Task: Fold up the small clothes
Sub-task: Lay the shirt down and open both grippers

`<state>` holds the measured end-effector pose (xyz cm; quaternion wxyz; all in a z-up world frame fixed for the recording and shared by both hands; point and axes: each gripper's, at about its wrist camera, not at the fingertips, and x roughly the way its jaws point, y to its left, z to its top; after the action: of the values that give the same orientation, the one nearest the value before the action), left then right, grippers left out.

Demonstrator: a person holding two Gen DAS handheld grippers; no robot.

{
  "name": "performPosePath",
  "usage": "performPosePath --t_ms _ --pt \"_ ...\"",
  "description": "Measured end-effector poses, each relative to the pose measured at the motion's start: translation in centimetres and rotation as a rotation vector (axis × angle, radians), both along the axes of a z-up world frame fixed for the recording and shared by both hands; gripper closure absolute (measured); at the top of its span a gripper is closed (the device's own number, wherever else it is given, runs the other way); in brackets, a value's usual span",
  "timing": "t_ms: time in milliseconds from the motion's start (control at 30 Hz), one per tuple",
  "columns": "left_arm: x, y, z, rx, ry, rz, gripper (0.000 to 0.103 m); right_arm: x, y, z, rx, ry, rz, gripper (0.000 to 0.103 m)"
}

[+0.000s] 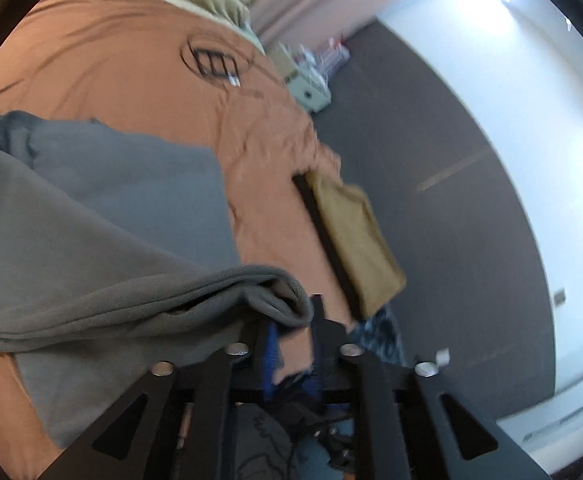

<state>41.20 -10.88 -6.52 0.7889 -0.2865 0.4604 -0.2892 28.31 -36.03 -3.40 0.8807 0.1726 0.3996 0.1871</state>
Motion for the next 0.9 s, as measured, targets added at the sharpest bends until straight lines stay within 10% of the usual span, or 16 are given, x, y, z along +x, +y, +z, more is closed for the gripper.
performPosePath --t_ms 133,900 --pt "-0.6 -0.2 -1.1 0.014 0.009 -0.006 0.052 0.2 0.1 0.0 -0.017 0.007 0.005 0.035" --pt "-5.4 13.3 -8.9 0.139 0.196 0.347 0.052 8.3 10.6 1.8 -0.466 -0.086 0.338 0.035"
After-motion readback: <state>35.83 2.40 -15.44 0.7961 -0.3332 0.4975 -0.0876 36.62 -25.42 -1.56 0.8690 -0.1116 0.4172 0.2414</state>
